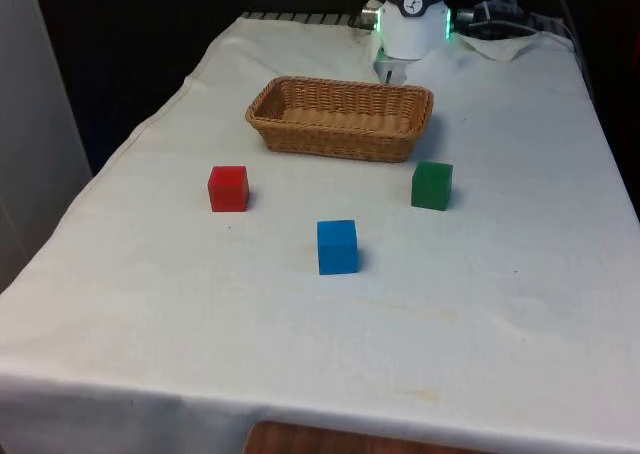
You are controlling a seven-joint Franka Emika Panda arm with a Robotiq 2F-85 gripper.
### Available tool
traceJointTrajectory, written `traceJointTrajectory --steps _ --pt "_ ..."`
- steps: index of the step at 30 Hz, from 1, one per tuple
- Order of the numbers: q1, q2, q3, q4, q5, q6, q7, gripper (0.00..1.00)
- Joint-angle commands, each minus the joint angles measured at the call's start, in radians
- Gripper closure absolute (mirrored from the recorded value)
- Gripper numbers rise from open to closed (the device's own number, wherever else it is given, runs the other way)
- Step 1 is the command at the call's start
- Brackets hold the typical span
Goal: Pick up the blue cube and place it into the basket.
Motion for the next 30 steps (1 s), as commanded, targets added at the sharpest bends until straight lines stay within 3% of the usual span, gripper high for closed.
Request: traceJointTrajectory --steps 1,10,16,30 --pt "0.001 0.016 0.002 0.018 0.001 -0.004 0.002 0.00" --pt "0.002 0.063 0.003 0.074 0.000 -0.003 0.000 0.00" --pt "0.002 0.124 0.004 0.152 0.002 -0.029 -0.004 0.00" --pt "0.001 0.170 0.004 0.206 0.004 -0.026 -0.017 0.00"
